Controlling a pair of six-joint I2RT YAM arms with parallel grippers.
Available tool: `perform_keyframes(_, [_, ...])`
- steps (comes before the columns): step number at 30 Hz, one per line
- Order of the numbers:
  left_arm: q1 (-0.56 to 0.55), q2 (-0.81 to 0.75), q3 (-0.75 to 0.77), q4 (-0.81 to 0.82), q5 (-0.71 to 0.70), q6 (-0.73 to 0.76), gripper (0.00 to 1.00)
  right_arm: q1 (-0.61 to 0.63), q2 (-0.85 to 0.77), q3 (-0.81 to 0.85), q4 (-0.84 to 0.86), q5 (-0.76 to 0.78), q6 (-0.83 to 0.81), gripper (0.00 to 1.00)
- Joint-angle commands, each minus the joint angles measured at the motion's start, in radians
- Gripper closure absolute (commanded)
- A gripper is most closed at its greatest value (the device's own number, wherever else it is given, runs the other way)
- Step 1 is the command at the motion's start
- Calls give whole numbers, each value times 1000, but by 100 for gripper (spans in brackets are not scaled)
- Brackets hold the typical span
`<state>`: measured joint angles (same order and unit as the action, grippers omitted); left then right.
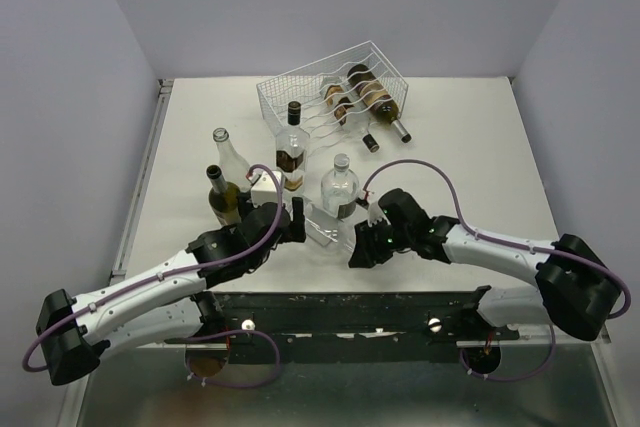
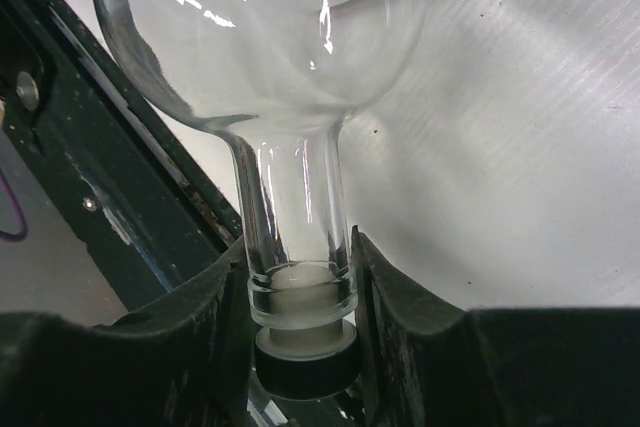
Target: Put the wine bottle on the wine rack
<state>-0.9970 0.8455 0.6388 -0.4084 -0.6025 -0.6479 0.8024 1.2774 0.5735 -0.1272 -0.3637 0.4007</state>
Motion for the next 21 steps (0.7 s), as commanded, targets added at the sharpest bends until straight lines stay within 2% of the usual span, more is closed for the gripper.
perform_keyframes(1, [-2, 32, 4, 16, -10, -24, 1, -6, 36, -15, -65, 35, -31, 99])
perform_keyframes(10, [0, 63, 38, 36, -68, -22, 1, 24, 50, 26, -109, 55, -49, 99])
perform_keyframes(21, [9, 86, 64, 69, -68, 14, 1, 29, 42, 45, -135, 86, -34, 99])
